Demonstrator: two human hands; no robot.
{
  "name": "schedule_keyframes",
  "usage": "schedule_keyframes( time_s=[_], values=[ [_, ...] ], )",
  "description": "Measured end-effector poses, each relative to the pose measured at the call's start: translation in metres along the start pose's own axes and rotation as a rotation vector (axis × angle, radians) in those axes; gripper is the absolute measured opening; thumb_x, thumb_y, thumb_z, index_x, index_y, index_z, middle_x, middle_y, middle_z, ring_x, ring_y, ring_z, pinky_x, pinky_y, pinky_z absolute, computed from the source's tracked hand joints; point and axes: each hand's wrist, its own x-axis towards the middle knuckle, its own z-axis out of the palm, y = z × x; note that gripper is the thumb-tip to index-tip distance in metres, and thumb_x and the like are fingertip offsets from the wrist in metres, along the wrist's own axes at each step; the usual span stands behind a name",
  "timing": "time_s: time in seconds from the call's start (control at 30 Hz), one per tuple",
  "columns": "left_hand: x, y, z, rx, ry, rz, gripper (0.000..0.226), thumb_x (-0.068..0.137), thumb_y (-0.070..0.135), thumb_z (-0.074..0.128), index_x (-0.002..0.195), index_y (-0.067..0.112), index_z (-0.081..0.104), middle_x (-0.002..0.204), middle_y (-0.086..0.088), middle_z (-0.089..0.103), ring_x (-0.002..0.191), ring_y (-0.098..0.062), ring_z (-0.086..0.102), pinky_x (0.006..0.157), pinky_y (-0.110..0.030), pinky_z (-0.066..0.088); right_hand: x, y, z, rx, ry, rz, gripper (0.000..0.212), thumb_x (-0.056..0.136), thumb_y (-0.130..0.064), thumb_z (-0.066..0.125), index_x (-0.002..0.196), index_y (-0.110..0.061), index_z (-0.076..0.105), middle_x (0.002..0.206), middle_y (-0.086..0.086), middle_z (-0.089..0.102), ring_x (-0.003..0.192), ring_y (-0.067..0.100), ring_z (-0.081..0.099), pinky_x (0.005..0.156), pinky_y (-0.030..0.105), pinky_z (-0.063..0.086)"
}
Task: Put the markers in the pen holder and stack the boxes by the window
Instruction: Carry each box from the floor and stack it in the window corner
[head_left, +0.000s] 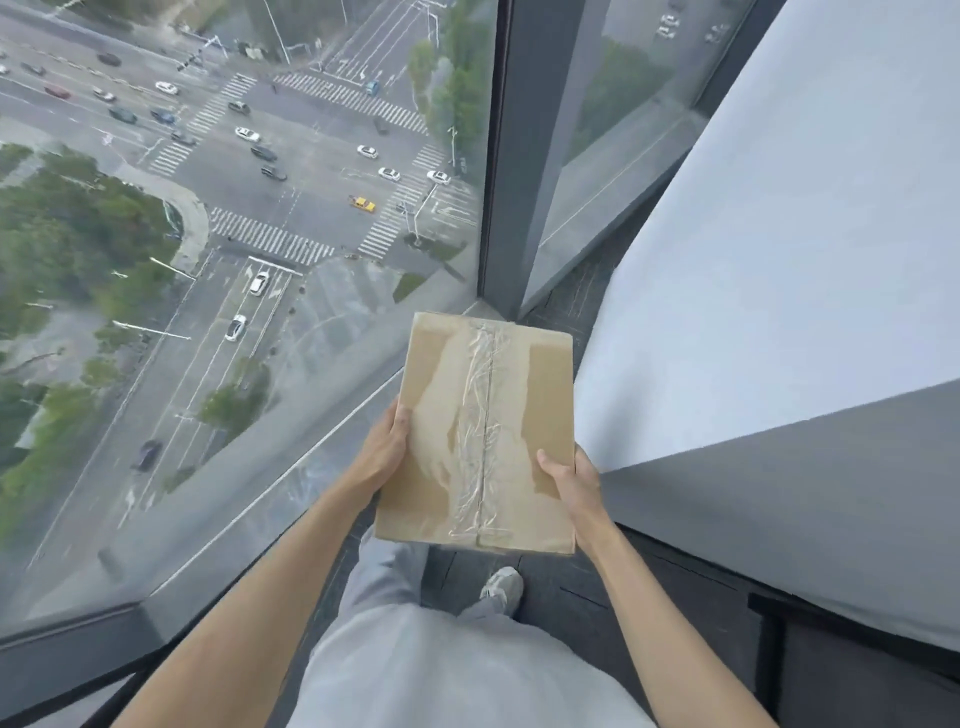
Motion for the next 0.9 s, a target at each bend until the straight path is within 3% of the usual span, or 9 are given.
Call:
schedule_keyframes(
  time_s=[0.13, 0.23, 0.33, 0.47, 0.57, 0.7, 0.8, 0.9],
  values=[
    [0.082, 0.004, -0.005, 0.174, -0.119, -0.100, 0.053, 0.103, 0.051, 0.022, 0.153, 0.034, 0.026, 0.148, -0.001, 0.039, 0.140, -0.027, 0.032, 0.115, -0.051, 0.026, 0.038, -0.006, 0.014, 0.069, 0.135, 0.083, 0.027, 0.091, -0.016, 0.064, 0.118, -0.021, 0.064, 0.104, -0.005, 0.074, 0.091, 0.013, 0.069, 0.070, 0.025, 0.053],
    [0.136, 0.019, -0.003, 0.239, -0.222, -0.119, 0.049, 0.105, 0.044, 0.026, 0.150, 0.026, 0.032, 0.149, -0.006, 0.043, 0.134, -0.028, 0.042, 0.112, -0.049, 0.033, 0.072, -0.004, 0.027, 0.116, 0.238, 0.143, 0.031, 0.089, -0.020, 0.065, 0.120, -0.020, 0.061, 0.107, -0.003, 0.072, 0.090, 0.013, 0.069, 0.064, 0.021, 0.053],
    [0.182, 0.033, 0.001, 0.231, -0.315, -0.159, 0.043, 0.106, 0.034, 0.029, 0.148, 0.028, 0.033, 0.140, -0.001, 0.050, 0.124, -0.023, 0.050, 0.105, -0.042, 0.040, 0.111, -0.003, 0.036, 0.137, 0.273, 0.235, 0.041, 0.083, -0.029, 0.066, 0.122, -0.019, 0.059, 0.108, -0.001, 0.071, 0.091, 0.018, 0.070, 0.065, 0.029, 0.056],
    [0.245, 0.030, 0.023, 0.285, -0.392, -0.150, 0.044, 0.103, 0.031, 0.030, 0.145, 0.041, 0.035, 0.134, 0.007, 0.056, 0.122, -0.022, 0.053, 0.104, -0.047, 0.043, 0.183, 0.016, 0.041, 0.096, 0.287, 0.317, 0.053, 0.068, -0.035, 0.069, 0.118, -0.023, 0.057, 0.102, 0.000, 0.071, 0.089, 0.021, 0.072, 0.059, 0.034, 0.060],
    [0.303, 0.017, 0.053, 0.262, -0.404, -0.167, 0.048, 0.102, 0.022, 0.031, 0.146, 0.039, 0.034, 0.134, 0.007, 0.055, 0.119, -0.021, 0.054, 0.103, -0.047, 0.044, 0.264, 0.054, 0.039, 0.051, 0.296, 0.316, 0.061, 0.061, -0.041, 0.070, 0.119, -0.025, 0.058, 0.098, -0.001, 0.072, 0.084, 0.020, 0.073, 0.058, 0.040, 0.063],
    [0.379, -0.019, 0.098, 0.262, -0.387, -0.199, 0.049, 0.101, 0.018, 0.034, 0.147, 0.033, 0.031, 0.135, 0.006, 0.053, 0.120, -0.023, 0.052, 0.105, -0.047, 0.042, 0.342, 0.068, 0.036, -0.016, 0.387, 0.321, 0.071, 0.056, -0.047, 0.070, 0.120, -0.020, 0.055, 0.113, 0.004, 0.061, 0.089, 0.024, 0.069, 0.057, 0.041, 0.063],
    [0.434, -0.054, 0.128, 0.235, -0.390, -0.240, 0.043, 0.102, 0.018, 0.034, 0.143, 0.030, 0.035, 0.130, 0.005, 0.056, 0.115, -0.021, 0.055, 0.098, -0.044, 0.046, 0.396, 0.083, 0.029, -0.051, 0.430, 0.322, 0.075, 0.062, -0.046, 0.066, 0.125, -0.009, 0.050, 0.122, 0.006, 0.049, 0.097, 0.028, 0.065, 0.059, 0.039, 0.062],
    [0.485, -0.084, 0.156, 0.200, -0.400, -0.284, 0.040, 0.101, 0.017, 0.036, 0.133, 0.039, 0.041, 0.121, 0.008, 0.059, 0.104, -0.018, 0.058, 0.081, -0.039, 0.051, 0.448, 0.106, 0.020, 0.008, 0.445, 0.359, 0.076, 0.060, -0.046, 0.063, 0.125, -0.010, 0.048, 0.121, 0.007, 0.053, 0.093, 0.028, 0.067, 0.068, 0.047, 0.062]
  ],
)
